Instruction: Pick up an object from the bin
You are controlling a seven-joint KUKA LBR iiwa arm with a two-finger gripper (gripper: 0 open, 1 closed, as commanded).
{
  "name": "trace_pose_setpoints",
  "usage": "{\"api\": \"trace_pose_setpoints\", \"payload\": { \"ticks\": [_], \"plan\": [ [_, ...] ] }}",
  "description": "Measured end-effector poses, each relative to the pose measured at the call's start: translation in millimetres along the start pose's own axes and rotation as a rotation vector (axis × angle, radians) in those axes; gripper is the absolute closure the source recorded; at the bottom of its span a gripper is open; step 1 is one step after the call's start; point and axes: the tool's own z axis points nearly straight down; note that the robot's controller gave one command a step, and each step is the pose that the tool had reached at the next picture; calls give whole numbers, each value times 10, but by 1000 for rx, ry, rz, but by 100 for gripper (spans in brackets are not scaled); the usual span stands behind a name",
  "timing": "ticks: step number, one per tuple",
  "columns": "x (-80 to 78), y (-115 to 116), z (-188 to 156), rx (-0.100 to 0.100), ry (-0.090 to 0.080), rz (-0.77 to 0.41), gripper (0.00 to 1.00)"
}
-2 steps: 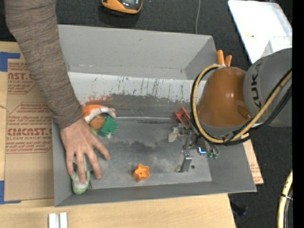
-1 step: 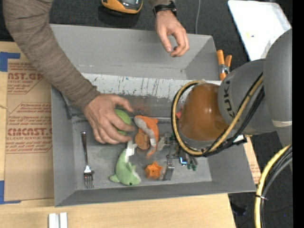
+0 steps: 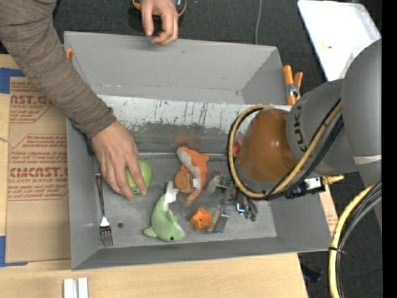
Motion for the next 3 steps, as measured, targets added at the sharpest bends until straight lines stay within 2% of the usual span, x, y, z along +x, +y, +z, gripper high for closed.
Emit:
{"api": "trace_pose_setpoints", "payload": {
  "ticks": [1, 2, 3],
  "plan": [
    [-37, 228, -2, 2, 6, 239, 0],
    [87, 784, -8, 3, 0, -25, 0],
    [128, 1080, -5, 0, 2, -80, 0]
  ]
}}
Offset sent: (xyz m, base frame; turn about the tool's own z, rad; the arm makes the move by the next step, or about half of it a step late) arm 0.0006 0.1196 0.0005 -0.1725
